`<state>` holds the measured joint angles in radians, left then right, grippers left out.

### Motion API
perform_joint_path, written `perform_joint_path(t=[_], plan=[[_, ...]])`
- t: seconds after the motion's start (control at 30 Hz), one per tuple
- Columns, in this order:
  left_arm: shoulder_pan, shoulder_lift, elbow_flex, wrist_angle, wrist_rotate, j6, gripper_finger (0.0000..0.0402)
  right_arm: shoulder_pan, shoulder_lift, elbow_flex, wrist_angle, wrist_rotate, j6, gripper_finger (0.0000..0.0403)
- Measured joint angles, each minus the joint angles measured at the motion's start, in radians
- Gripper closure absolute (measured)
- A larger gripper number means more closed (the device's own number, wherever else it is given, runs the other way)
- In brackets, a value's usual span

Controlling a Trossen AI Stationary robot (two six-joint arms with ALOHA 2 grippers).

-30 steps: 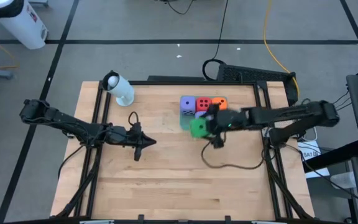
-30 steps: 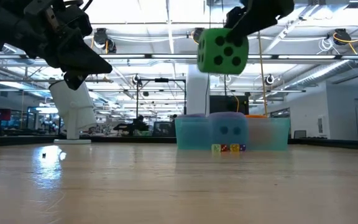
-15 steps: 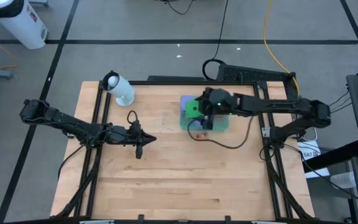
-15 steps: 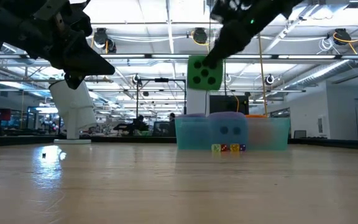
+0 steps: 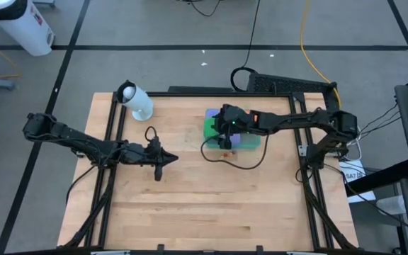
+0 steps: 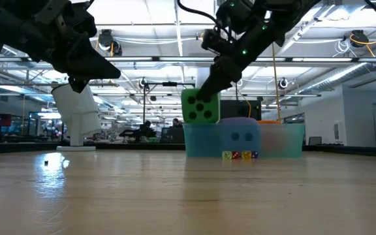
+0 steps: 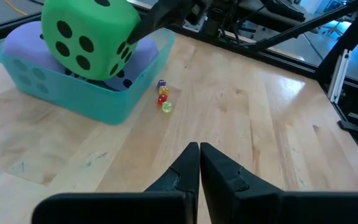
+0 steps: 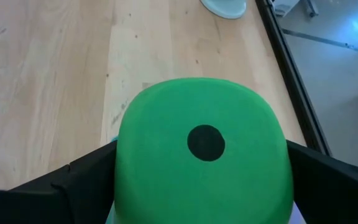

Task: Pick & Place Dice
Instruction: Put the big green dice into the transparent blue bin

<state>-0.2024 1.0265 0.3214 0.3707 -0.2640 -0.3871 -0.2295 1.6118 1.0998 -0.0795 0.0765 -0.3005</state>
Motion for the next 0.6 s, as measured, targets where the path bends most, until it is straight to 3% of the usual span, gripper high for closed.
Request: perform_joint_path(t=[0.6], plan=[[0.019,0.000,0.000,0.050,-0.001,0.039,0.0380,0.054,0.003,-0.001,-0.057,0.005,0.081,0.0012]])
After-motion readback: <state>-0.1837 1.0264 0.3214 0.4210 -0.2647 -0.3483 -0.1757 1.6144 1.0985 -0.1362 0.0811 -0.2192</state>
